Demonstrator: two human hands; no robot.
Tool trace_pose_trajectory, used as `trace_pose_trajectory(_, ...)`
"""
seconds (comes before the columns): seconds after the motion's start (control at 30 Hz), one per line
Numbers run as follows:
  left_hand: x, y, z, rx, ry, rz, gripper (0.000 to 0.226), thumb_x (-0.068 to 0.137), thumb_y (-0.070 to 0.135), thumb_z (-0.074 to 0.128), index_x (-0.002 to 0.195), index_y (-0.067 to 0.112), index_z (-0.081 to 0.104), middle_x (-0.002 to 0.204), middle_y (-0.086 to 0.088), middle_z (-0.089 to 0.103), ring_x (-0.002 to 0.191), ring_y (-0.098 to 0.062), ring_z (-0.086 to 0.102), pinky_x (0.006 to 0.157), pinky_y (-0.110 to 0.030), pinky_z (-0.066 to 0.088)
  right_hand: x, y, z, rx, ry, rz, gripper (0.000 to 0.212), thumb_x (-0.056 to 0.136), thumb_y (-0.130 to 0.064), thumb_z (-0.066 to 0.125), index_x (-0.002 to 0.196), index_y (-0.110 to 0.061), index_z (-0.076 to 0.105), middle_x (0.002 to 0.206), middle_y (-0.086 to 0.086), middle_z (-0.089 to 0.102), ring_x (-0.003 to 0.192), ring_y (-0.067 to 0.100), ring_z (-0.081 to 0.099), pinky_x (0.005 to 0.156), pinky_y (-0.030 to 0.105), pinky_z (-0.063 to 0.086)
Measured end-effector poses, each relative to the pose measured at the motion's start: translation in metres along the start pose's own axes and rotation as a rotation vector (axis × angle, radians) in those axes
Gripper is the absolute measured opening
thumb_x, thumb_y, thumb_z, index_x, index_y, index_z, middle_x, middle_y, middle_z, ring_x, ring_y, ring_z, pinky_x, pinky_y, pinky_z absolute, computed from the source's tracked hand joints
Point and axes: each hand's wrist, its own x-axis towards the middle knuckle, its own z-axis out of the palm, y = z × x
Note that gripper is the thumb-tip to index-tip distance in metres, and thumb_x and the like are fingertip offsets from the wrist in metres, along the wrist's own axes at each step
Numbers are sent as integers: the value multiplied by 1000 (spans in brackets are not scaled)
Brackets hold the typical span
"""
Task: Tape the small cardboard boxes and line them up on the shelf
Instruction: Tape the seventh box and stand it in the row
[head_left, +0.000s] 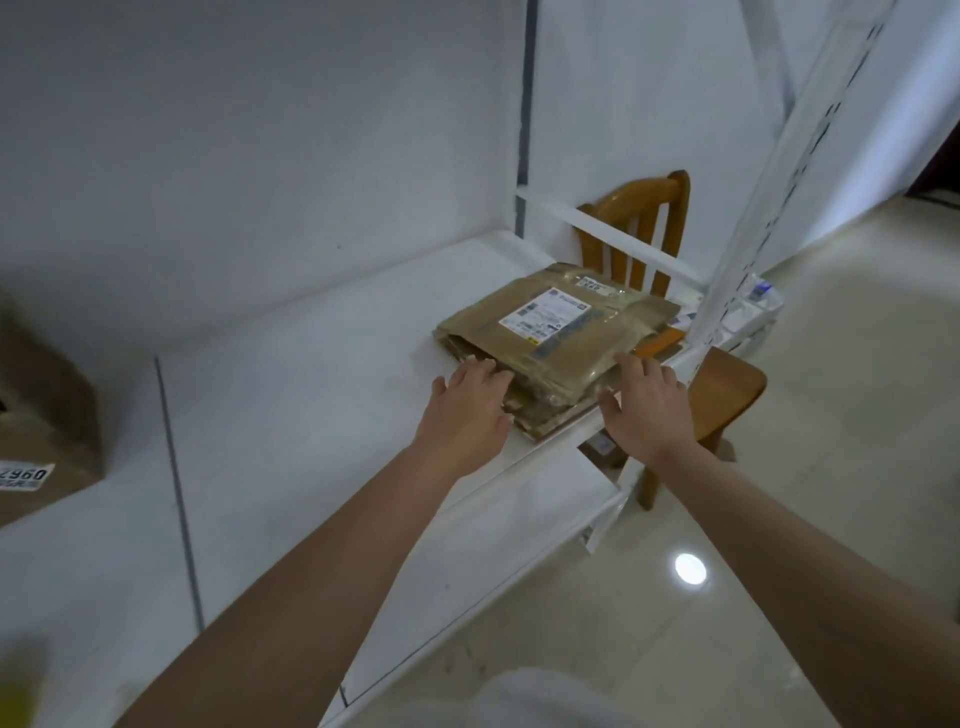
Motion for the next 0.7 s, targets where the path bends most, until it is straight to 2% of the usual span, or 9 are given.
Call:
trace_pose_trajectory(0.2,38,11,5,15,-83,-47,64,100,29,48,154,13,17,155,-13,28,142,-31,27,112,-51,27,33,15,8,324,-63,117,49,100,-33,48,142,-7,39,139,15,49,129,35,43,105,50,38)
trace_pose_trajectory(0.37,46,10,22,-47,-153,-148,77,100,29,48,155,6,-1,142,-18,44,127,-32,46,110,-50,31,54,18,19,493,-76,201,56,99,-30,53,145,-6,33,139,15,51,128,35,47,102,46,42)
trace_pose_trajectory(0.43,45,7,28,-43,-152,-159,74,100,29,48,154,6,2,135,-16,51,122,-31,49,109,-49,32,61,15,24,599,-69,256,62,98,-33,54,148,-8,27,142,13,50,129,34,48,100,43,42)
trace_pose_trajectory(0.5,43,1,31,-101,-120,-176,64,99,26,51,150,8,16,131,-13,56,118,-30,53,107,-45,34,69,13,29,773,-54,355,66,98,-33,56,148,-9,21,144,12,48,130,33,47,97,40,42)
trace_pose_trajectory(0.57,42,-6,33,-157,-105,-185,49,98,24,53,139,12,29,133,-10,56,116,-29,55,104,-41,36,77,11,32,918,-22,465,64,95,-32,61,143,-8,25,140,11,51,126,32,51,88,33,41)
trace_pose_trajectory(0.63,40,-13,35,-131,-142,-145,46,98,23,51,140,15,33,140,-8,50,125,-26,49,108,-40,33,84,12,34,969,19,528,63,90,-33,68,135,-7,33,132,10,57,120,31,55,85,32,43)
trace_pose_trajectory(0.7,40,-18,38,-97,-176,-97,52,100,22,49,148,18,31,152,-5,37,137,-23,36,114,-42,26,91,14,33,987,39,558,62,84,-34,74,131,-8,42,124,8,62,115,29,60,91,37,49)
